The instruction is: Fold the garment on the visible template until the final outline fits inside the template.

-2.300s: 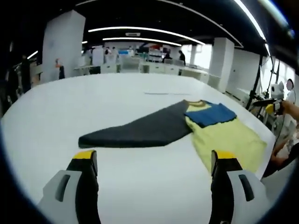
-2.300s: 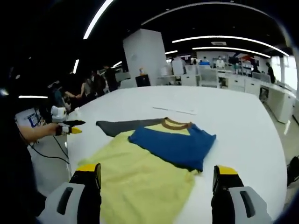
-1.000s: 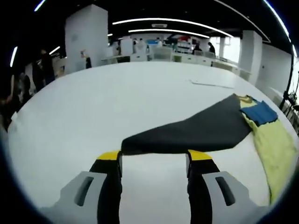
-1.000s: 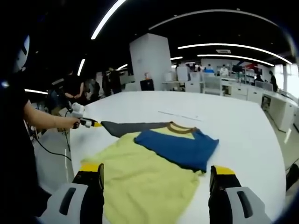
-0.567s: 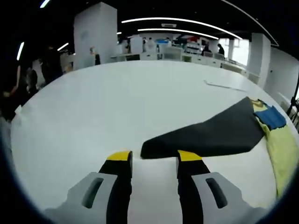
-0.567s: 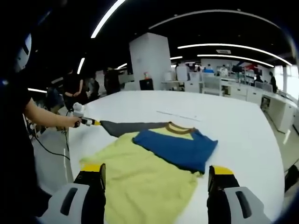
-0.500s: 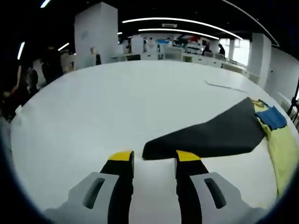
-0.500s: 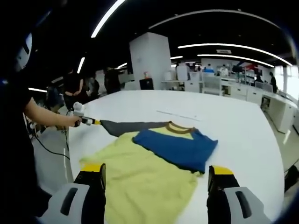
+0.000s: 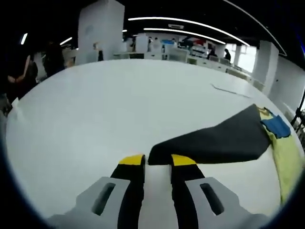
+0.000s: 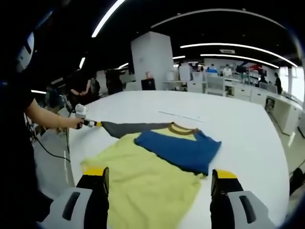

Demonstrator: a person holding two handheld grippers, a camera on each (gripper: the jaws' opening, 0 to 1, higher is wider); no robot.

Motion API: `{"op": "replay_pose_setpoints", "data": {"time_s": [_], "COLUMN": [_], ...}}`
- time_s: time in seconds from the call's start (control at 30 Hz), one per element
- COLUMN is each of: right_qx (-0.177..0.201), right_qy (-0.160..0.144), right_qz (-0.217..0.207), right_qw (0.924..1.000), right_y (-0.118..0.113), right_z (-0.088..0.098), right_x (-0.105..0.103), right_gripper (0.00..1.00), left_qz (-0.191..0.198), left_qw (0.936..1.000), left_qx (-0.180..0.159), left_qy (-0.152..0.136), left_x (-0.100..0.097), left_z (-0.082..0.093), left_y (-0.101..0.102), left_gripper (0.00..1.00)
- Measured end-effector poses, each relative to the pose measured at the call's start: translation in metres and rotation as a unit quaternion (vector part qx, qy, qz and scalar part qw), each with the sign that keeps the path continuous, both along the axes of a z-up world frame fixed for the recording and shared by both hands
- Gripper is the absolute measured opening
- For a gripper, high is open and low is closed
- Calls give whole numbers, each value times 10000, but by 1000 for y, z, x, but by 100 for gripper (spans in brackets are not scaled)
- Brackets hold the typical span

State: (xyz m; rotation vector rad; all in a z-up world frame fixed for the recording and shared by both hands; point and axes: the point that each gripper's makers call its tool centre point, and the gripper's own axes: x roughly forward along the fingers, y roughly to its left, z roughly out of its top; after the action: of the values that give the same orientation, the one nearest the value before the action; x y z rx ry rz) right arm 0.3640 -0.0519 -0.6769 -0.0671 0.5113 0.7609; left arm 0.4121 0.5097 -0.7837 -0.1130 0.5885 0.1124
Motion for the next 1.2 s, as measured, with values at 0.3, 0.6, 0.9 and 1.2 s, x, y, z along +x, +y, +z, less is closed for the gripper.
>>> {"op": "replay_pose_setpoints", "data": {"time_s": [0.3, 0.6, 0.9, 1.2], "right_qx": [-42, 15, 71, 109], "right_qy": [20, -35, -98, -148], "right_qz": [16, 71, 110, 157], "right_qw": [10000, 10000, 9999, 9997], "right_y": [2, 6, 7, 9], "right_z": [-2, 0, 3, 3], "right_x": [-1, -2, -4, -5], "right_gripper": [86, 86, 86, 86], "left_qz": [-74, -402, -843, -1283], "left_qw": [10000, 9990, 9954, 9904], "left_qx": [-37, -179, -137, -121], "left_qy": [24, -123, -441, -507], "left_x": [0, -2, 6, 19], "left_z": [3, 30, 73, 107], "left_y": [-3, -29, -55, -89], "left_gripper": [0, 0, 0, 0]}}
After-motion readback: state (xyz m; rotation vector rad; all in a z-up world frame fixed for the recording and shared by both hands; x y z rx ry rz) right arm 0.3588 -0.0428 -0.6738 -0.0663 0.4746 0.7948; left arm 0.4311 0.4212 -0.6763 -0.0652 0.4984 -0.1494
